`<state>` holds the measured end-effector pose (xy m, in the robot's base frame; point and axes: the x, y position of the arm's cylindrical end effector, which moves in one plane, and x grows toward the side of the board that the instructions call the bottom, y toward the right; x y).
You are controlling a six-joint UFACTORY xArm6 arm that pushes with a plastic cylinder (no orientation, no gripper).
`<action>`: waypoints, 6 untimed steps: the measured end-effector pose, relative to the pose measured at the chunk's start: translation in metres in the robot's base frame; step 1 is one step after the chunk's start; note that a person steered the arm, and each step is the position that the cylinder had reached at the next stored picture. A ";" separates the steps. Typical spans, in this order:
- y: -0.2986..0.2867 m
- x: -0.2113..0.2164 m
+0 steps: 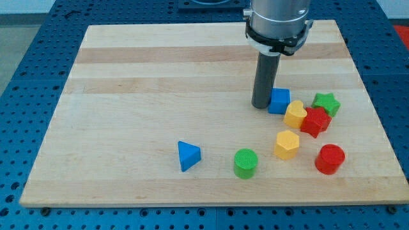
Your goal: Nudge the green circle down a bit
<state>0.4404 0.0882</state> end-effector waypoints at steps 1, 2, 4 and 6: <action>-0.023 0.000; -0.053 0.016; -0.055 0.055; -0.040 0.083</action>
